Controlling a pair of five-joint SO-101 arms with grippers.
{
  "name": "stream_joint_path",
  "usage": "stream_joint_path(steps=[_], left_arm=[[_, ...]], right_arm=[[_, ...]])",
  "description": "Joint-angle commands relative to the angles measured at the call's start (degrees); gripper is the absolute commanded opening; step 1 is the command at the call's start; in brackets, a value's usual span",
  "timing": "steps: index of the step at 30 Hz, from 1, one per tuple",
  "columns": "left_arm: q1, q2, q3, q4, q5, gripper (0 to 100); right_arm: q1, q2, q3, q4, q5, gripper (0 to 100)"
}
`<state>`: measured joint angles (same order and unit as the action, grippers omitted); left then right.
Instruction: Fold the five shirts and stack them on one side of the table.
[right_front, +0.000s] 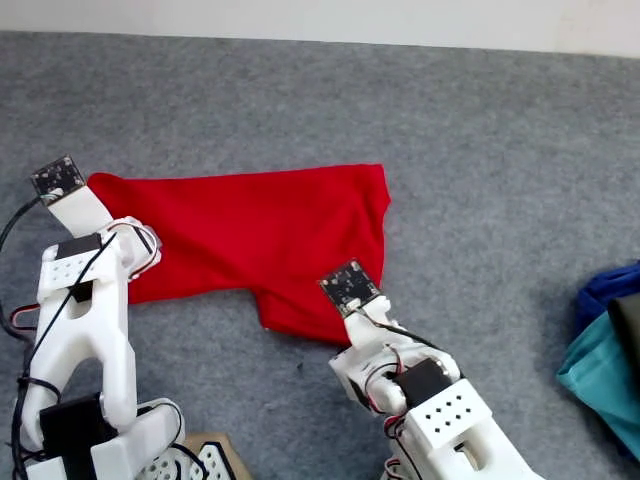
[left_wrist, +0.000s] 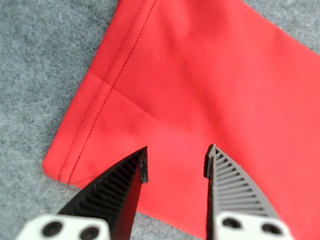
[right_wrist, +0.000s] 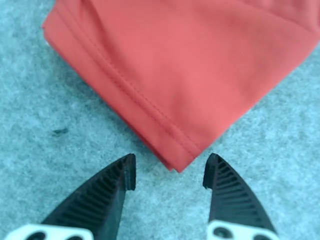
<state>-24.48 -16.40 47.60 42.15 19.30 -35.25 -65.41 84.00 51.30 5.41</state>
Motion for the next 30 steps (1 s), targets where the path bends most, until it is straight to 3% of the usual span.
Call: stream_joint_path(steps=[1, 8, 15, 21, 30], left_arm=[[1.1, -2.4, -0.1, -0.7, 0.5, 20], [1.1, -2.4, -0.1, -0.8, 0.5, 20], [0.8, -2.4, -0.1, -0.8, 0.5, 20], [0.8, -2.4, -0.1, -0.8, 0.4, 20], [0.8, -2.4, 0.0, -0.6, 0.4, 20]], right_arm=[[-1.1, 4.1, -1.3, -2.3, 0.3, 22.8], [-0.9, 17.8, -9.4, -2.9, -2.1, 22.5], [-0.8, 29.8, -14.2, -5.5, -1.8, 7.9], [-0.7, 27.6, -14.0, -5.6, -1.8, 3.6], [5.9, 18.6, -13.8, -4.3, -2.0, 0.9]])
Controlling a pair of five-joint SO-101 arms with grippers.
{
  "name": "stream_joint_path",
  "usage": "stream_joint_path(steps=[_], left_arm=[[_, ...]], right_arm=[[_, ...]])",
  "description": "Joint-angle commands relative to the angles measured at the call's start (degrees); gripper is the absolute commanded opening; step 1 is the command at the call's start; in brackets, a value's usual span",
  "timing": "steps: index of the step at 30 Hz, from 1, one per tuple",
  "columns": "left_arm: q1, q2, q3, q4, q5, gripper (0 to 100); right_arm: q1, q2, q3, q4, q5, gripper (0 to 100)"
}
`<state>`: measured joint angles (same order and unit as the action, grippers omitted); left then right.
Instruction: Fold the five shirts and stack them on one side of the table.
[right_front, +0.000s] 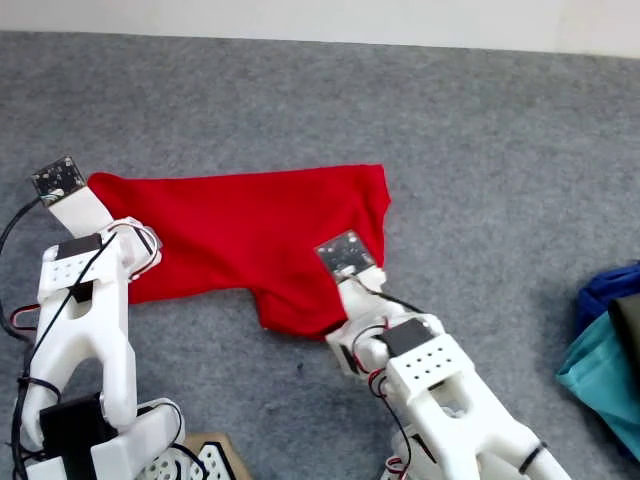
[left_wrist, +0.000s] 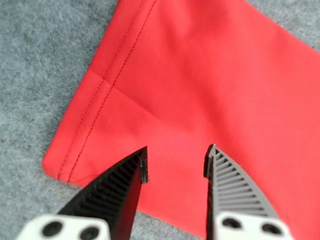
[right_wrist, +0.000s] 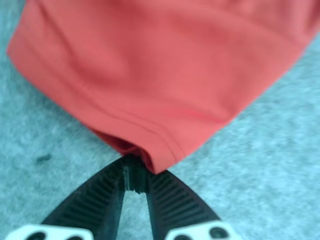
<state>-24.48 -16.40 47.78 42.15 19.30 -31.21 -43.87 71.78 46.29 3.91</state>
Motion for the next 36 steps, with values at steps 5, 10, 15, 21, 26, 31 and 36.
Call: stream_joint_path(steps=[5, 10, 15, 21, 26, 31, 36], left_arm=[[0.9, -2.4, -0.2, -0.6, 0.4, 20], [1.0, -2.4, -0.1, -0.6, 0.4, 20], [1.0, -2.4, -0.1, -0.5, 0.4, 20], [1.1, -2.4, -0.1, -0.5, 0.4, 20], [1.1, -2.4, -0.1, -0.5, 0.4, 20], [1.1, -2.4, -0.1, -0.5, 0.4, 20], [1.1, -2.4, -0.1, -0.5, 0.4, 20]], right_arm=[[1.8, -5.4, -1.7, 1.4, -0.4, 0.9], [1.8, -5.2, -2.3, 0.8, -0.3, 0.9], [1.9, -5.1, -2.3, -2.1, -0.3, 0.9], [3.0, -5.1, -3.0, -3.5, -0.3, 0.9], [6.6, -5.1, -5.8, -4.3, -0.4, 0.9], [6.6, -5.1, -6.5, -4.4, -0.6, 0.9], [6.6, -5.1, -6.0, -5.2, -0.3, 1.2]])
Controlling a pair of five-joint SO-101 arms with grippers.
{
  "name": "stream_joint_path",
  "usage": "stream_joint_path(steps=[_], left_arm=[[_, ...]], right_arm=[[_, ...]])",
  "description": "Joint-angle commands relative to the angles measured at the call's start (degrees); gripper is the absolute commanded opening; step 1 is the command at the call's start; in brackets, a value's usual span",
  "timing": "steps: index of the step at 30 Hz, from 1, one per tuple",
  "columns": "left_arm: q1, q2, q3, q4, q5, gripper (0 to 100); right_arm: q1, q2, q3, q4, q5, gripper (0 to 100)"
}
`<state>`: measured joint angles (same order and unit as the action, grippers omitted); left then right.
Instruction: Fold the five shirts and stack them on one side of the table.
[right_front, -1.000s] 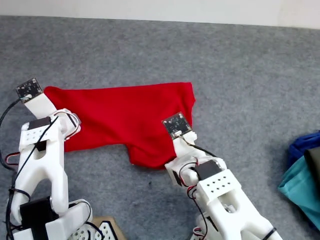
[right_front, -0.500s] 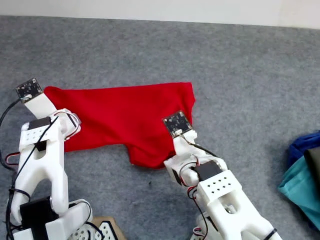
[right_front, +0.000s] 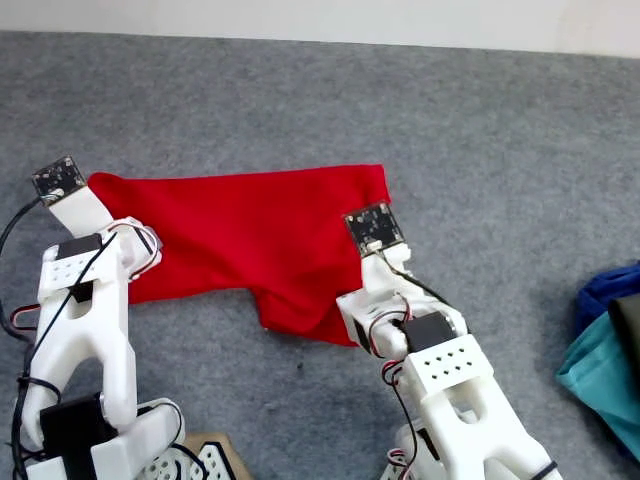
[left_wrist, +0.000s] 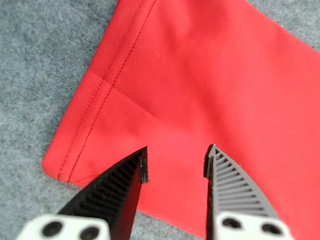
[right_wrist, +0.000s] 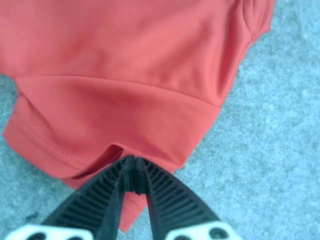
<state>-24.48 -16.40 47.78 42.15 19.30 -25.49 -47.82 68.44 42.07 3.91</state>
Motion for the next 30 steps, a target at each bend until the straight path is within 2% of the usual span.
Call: stream_joint_path(steps=[1, 6, 11, 17, 23, 30], left_arm=[[1.1, -2.4, -0.1, -0.5, 0.4, 20], [1.1, -2.4, -0.1, -0.5, 0.4, 20], [1.1, -2.4, -0.1, -0.6, 0.4, 20], [1.0, -2.4, -0.1, -0.6, 0.3, 20], [1.1, -2.4, -0.1, -0.7, 0.3, 20], [1.1, -2.4, -0.1, -0.8, 0.3, 20]], right_arm=[[0.9, -1.2, -2.6, -0.7, -0.3, 1.4], [0.2, -1.7, -2.6, 7.0, -0.8, 12.2], [-5.8, -1.7, 1.0, 9.3, -3.3, 12.6], [-8.6, -1.6, 2.3, 8.3, -3.4, 13.0], [-8.1, -1.7, 1.9, 10.6, -1.7, 13.1], [-3.6, -1.8, -0.3, 14.1, -2.9, 13.1]])
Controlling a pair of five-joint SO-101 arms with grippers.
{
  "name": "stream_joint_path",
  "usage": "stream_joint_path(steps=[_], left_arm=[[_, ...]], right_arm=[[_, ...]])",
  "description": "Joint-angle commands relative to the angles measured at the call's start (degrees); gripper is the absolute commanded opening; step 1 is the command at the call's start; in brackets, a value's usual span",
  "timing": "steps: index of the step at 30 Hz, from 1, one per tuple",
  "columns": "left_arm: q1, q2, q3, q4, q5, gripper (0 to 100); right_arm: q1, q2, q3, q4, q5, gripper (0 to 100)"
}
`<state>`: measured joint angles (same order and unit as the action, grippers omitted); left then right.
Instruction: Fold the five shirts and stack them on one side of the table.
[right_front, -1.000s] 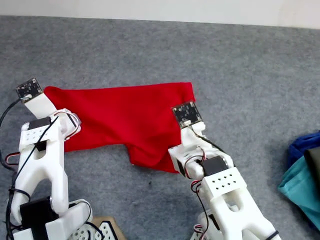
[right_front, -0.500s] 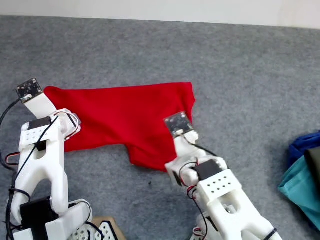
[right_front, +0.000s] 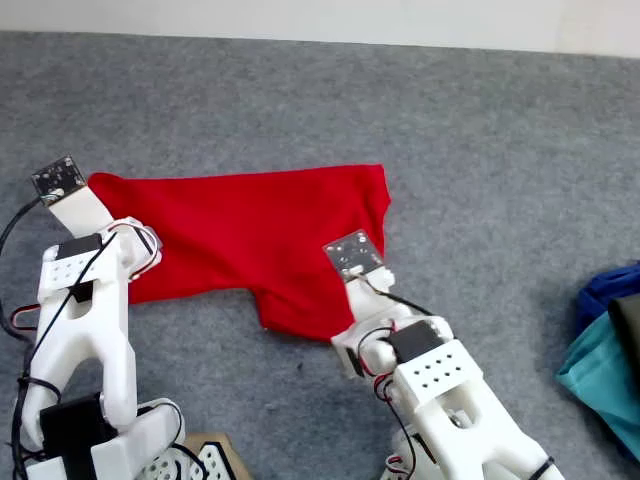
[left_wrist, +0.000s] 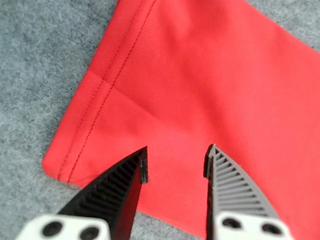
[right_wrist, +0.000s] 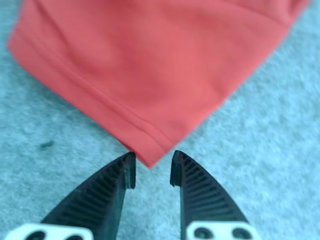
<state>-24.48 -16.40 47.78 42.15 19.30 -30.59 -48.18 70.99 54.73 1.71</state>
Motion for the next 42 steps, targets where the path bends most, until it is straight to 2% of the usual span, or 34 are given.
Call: stream_joint_path(steps=[1, 12, 19, 22, 27, 39, 42], left_arm=[[1.1, -2.4, -0.1, -0.8, 0.3, 20], [1.1, -2.4, -0.1, -0.8, 0.3, 20], [1.0, -2.4, -0.1, -0.8, 0.3, 20], [1.1, -2.4, -0.1, -0.8, 0.3, 20], [1.1, -2.4, -0.1, -0.8, 0.3, 20], [1.0, -2.4, -0.1, -0.8, 0.3, 20], [0.9, -2.4, -0.1, -0.8, 0.3, 20]], right_arm=[[1.5, -1.5, -3.0, 1.5, -1.2, 13.1], [-4.9, -0.7, -1.3, -3.3, -2.5, 13.2], [-4.6, -0.7, -0.8, -3.9, -3.7, 15.9], [-2.5, -0.7, 0.2, -3.8, -3.7, 19.7], [-0.4, -0.7, 1.5, -3.9, -1.6, 20.2], [-5.7, -0.7, 5.1, -7.0, -1.7, 20.0], [-5.7, -0.7, 5.1, -7.8, -1.7, 16.6]])
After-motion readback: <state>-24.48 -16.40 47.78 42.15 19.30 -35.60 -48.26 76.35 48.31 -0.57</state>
